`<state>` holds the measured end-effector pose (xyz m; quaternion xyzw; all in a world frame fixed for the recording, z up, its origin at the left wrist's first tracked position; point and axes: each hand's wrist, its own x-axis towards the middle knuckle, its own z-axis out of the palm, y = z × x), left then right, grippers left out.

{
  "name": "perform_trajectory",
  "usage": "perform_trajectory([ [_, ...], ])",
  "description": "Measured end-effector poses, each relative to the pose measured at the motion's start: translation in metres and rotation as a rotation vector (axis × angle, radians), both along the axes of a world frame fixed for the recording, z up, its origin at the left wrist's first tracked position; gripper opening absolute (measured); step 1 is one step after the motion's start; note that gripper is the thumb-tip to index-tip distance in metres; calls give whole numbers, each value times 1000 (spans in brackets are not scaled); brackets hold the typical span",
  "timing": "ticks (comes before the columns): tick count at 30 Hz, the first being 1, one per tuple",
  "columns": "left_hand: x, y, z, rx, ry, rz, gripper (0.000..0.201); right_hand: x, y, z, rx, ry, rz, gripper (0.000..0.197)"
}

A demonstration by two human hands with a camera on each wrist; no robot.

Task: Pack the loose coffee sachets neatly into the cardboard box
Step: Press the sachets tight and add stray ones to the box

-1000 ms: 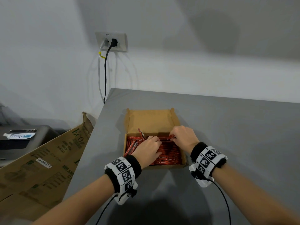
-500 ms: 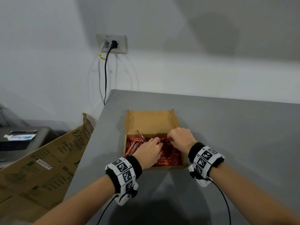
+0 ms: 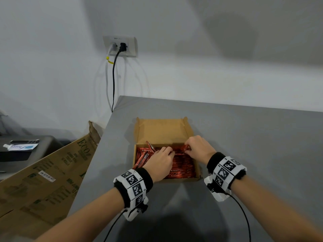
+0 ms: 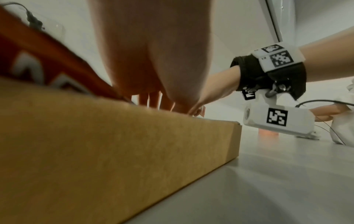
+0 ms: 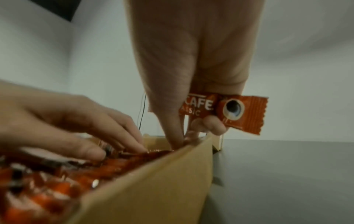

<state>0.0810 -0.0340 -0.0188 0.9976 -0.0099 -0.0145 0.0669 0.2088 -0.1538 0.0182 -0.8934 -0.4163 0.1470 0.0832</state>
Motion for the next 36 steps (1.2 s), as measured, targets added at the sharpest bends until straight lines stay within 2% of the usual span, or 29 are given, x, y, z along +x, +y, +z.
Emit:
perform_trajectory([
  [2,0,0,2,-4,-3,-4,45,-4,-3,-1,98,57,-40,8],
  [5,-3,4,7,-48,-81,27,48,-10,-6,1,290,166,-125,29],
  [10,-9,28,17,-122,-137,179,41,-26,-9,-11,291,185,-106,46],
  [12,-11,34,17,-113,-105,167,40,-27,-8,-13,373,155,-167,41],
  [16,-10,26,9,-131,-43,22,42,-29,-6,-18,386,58,-230,16],
  [19,-6,17,3,-103,-9,16,40,-31,-3,-23,348,50,-242,17],
  [25,10,16,-1,-105,-34,94,23,-27,-4,-21,276,-117,-201,18],
  [32,13,15,-4,-64,33,95,24,-23,-6,-25,272,-77,-150,13],
  [36,13,14,5,-96,-3,118,23,-20,-4,-27,221,-92,-162,14],
])
